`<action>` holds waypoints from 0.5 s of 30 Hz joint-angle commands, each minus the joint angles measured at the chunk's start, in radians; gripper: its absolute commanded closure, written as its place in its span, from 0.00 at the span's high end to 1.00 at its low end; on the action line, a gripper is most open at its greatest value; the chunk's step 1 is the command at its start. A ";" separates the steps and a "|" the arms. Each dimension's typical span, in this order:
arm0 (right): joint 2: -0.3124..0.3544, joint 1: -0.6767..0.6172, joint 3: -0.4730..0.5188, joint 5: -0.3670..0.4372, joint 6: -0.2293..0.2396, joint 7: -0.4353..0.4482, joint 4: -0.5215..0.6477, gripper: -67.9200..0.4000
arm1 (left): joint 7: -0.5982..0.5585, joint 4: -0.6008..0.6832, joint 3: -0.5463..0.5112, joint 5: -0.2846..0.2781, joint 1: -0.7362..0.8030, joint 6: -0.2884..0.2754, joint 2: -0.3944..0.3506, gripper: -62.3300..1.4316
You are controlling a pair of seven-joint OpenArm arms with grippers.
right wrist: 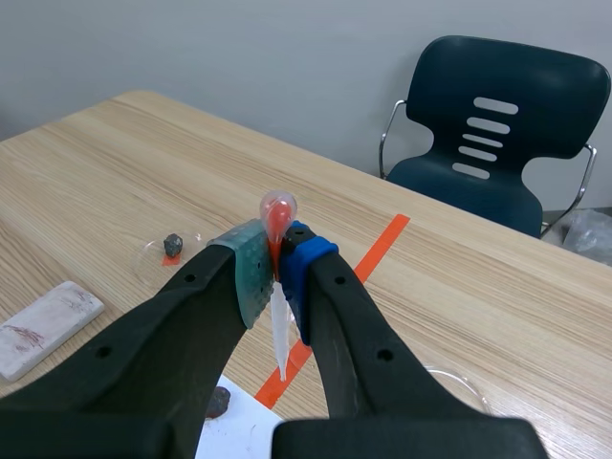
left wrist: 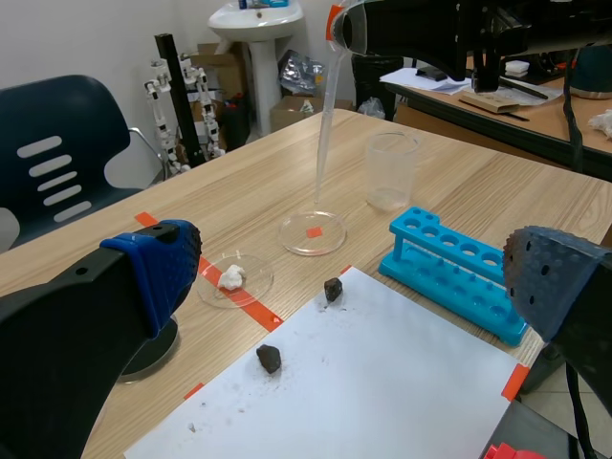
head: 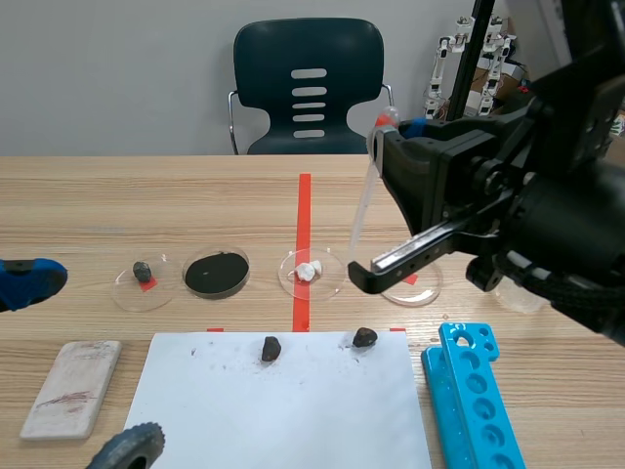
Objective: Put the dropper in the beaker
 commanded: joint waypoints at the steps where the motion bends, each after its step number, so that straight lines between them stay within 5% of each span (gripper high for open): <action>1: 0.005 0.009 0.003 0.007 0.000 0.014 0.011 0.02 | -0.013 0.004 -0.002 -0.010 0.006 0.002 0.008 1.00; 15: 0.005 0.009 0.019 0.008 -0.001 -0.012 0.011 0.02 | -0.013 0.004 -0.002 -0.010 0.006 0.002 0.008 1.00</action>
